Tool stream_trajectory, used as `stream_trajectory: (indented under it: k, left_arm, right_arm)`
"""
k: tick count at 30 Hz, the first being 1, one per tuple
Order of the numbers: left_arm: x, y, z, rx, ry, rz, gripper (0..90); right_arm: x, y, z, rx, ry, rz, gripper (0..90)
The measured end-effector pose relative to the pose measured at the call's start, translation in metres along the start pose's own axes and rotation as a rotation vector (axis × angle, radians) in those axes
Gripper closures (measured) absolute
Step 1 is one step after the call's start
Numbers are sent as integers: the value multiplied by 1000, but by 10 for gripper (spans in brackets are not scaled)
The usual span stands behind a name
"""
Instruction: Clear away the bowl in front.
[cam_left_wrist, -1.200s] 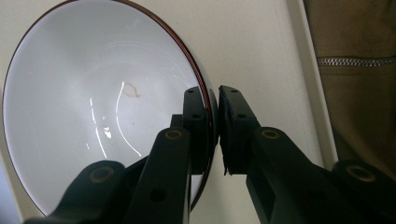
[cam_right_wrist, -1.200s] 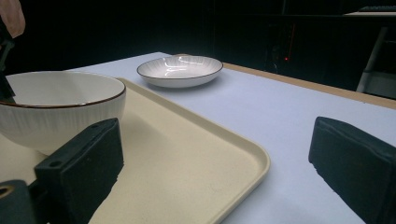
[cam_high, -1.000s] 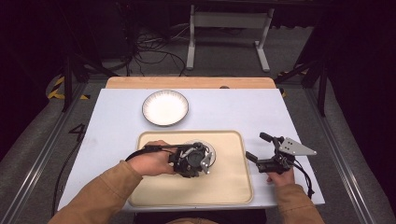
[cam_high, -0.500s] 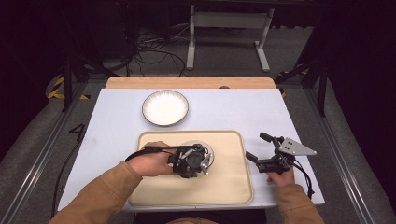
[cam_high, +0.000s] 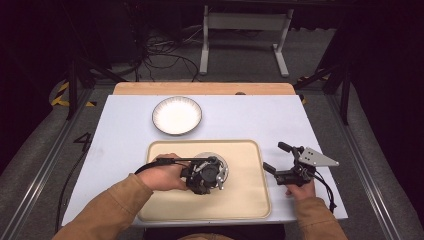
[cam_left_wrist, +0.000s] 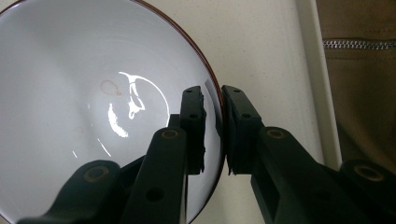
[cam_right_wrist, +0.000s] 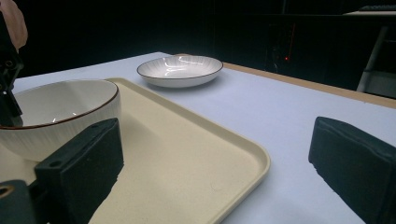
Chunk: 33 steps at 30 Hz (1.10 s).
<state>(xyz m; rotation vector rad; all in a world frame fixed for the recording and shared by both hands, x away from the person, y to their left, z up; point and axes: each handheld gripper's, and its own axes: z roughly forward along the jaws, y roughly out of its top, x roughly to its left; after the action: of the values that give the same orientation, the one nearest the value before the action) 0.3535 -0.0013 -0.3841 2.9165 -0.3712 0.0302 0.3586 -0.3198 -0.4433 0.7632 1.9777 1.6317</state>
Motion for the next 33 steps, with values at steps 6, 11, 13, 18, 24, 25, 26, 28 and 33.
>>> stream_trajectory:
  k: [6, 11, 13, 18, 24, 25, 26, 28, 33]
  left_arm:
    - [2, -2, 2, -2, -5, -22, 776]
    - [5, -3, 3, -9, -1, -48, 668]
    - [6, -4, 2, -30, -7, -81, 596]
    - [8, -10, -7, -121, -16, -127, 501]
    - [7, -25, -20, -264, 1, -160, 425]
    - [7, -27, -22, -284, 5, -160, 425]
    - [6, -29, -24, -305, 6, -159, 428]
    - [4, -32, -27, -345, 13, -156, 428]
    - [-5, -45, -36, -478, 51, -180, 422]
  right_arm:
    - [0, 0, 0, -1, 1, 1, 33]
    - [0, 0, 0, 1, 1, 1, 33]
    - [0, 0, 0, 1, 0, 1, 33]
    - [0, 0, 0, -1, 1, 1, 33]
    - [1, 0, -1, -2, 5, -3, 32]
    - [1, 0, -1, -2, 6, -3, 32]
    - [1, 0, -1, -1, 6, -4, 32]
    - [1, 0, -1, -2, 8, -2, 32]
    - [1, 0, -1, -2, 11, -4, 32]
